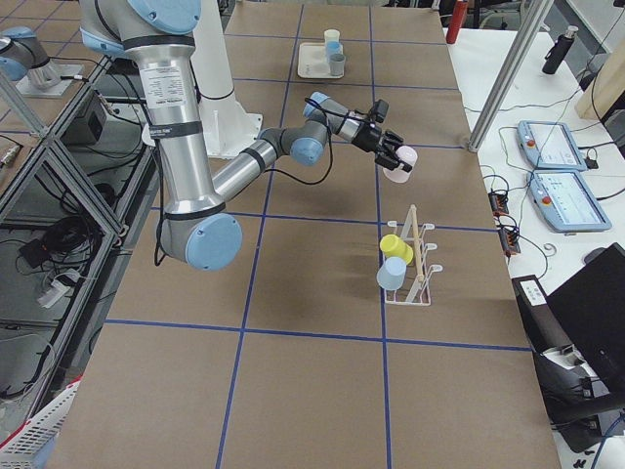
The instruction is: Transfer IKEA cup to right arm and place on rack
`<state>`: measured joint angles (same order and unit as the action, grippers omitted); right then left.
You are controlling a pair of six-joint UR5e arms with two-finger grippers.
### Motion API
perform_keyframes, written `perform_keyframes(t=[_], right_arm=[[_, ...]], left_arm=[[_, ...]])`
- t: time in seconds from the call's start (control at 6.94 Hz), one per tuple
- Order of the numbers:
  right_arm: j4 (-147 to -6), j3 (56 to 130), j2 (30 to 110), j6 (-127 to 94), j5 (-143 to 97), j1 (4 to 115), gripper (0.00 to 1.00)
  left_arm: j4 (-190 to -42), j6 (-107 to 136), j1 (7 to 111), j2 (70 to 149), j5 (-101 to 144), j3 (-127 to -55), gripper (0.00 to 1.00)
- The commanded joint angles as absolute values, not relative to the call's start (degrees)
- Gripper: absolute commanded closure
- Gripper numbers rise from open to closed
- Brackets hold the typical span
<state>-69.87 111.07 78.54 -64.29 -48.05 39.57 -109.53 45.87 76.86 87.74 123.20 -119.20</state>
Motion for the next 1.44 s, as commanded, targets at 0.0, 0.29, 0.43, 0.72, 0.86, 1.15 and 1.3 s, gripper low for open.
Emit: perform_keyframes(t=[0.0,0.29,0.43,0.72,0.86,1.15,1.3], right_arm=[[-69.79,114.15,83.55,-62.94,-48.34,40.43,1.00],[-65.08,114.26,89.79,-62.32,-48.34,40.34,1.00],[-61.82,111.73,91.30,-62.31,-48.34,40.34,1.00],[-58.55,107.08,90.88,-62.32,-48.34,40.34,1.00],[-57.06,106.44,90.79,-62.31,-48.43,40.34,1.00],[-56.78,105.82,90.79,-62.31,-48.43,40.52,1.00],[-56.69,105.73,90.09,-62.31,-48.69,40.78,1.00]], left_arm=[[-99.87,42.28,75.06,87.54,120.85,-123.12,0.00],[-99.84,42.28,74.97,87.45,120.85,-123.22,0.00],[-99.84,42.36,74.80,87.54,120.85,-123.22,0.00],[-99.84,42.45,74.71,87.54,120.85,-123.14,0.00],[-99.84,42.45,74.71,87.54,120.85,-123.13,0.00],[-99.84,42.54,74.62,87.54,120.85,-123.13,0.00],[-99.84,42.63,74.62,87.54,120.85,-123.13,0.00]])
